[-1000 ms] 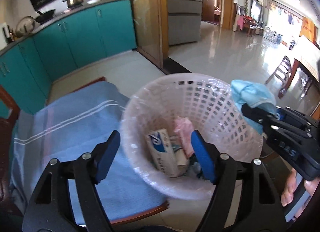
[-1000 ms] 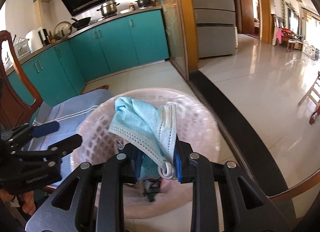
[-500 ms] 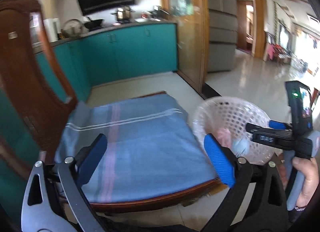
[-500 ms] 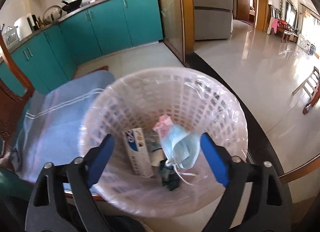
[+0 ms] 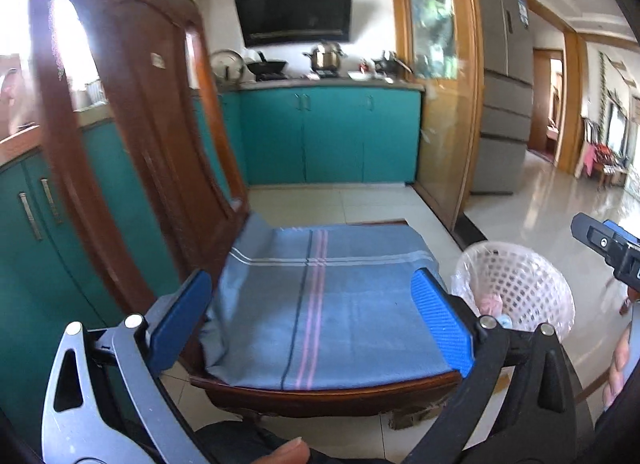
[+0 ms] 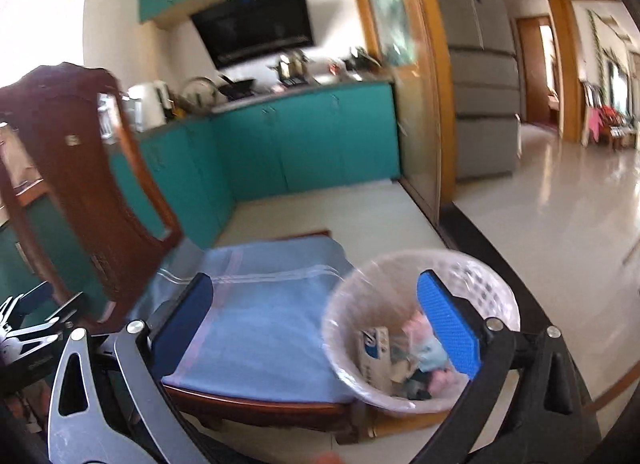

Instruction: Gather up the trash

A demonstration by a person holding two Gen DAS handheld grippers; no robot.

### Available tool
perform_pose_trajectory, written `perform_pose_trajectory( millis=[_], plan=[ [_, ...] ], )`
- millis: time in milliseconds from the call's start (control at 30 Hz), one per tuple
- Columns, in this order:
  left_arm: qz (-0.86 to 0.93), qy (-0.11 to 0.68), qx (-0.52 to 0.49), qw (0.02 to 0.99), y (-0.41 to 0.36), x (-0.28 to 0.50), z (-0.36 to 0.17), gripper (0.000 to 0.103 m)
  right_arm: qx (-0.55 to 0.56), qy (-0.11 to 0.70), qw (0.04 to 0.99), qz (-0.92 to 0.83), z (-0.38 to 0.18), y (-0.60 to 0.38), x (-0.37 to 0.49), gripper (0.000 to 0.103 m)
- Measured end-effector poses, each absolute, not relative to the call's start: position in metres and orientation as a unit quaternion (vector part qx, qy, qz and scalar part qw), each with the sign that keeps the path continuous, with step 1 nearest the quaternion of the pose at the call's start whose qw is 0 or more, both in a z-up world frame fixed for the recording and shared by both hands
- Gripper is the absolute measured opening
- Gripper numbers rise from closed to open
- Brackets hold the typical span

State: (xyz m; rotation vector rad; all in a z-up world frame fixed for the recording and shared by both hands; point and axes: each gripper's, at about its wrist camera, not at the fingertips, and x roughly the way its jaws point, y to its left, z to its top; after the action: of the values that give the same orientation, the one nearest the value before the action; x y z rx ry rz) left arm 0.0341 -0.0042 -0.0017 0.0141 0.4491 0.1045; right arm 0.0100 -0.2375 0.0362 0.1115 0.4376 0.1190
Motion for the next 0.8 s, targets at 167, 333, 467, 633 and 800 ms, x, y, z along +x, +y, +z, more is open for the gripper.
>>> perform_pose_trajectory(
  millis=[167,333,467,633,800],
  plan=[
    [0.043,0.189,-0.005,0.981,0.003,0.007,0.014,0.100,-0.004,0.136,0.990,0.047,0.054,-0.210,-0.013,0.100],
    [0.023,0.184,0.025,0.982,-0.011,-0.004,0.016,0.100,-0.049,0.078,0.996,0.019,0.051,-0.194,-0.038,0.100],
    [0.014,0.181,0.018,0.983,-0.015,-0.007,0.016,0.100,-0.064,0.077,0.995,0.019,0.046,-0.188,-0.043,0.100],
    [0.017,0.171,0.006,0.985,-0.012,-0.009,0.018,0.100,-0.057,0.081,0.995,0.021,0.048,-0.193,-0.041,0.100],
    [0.015,0.171,0.009,0.985,-0.012,-0.009,0.016,0.100,-0.050,0.083,0.995,0.023,0.048,-0.195,-0.042,0.100]
  ],
)
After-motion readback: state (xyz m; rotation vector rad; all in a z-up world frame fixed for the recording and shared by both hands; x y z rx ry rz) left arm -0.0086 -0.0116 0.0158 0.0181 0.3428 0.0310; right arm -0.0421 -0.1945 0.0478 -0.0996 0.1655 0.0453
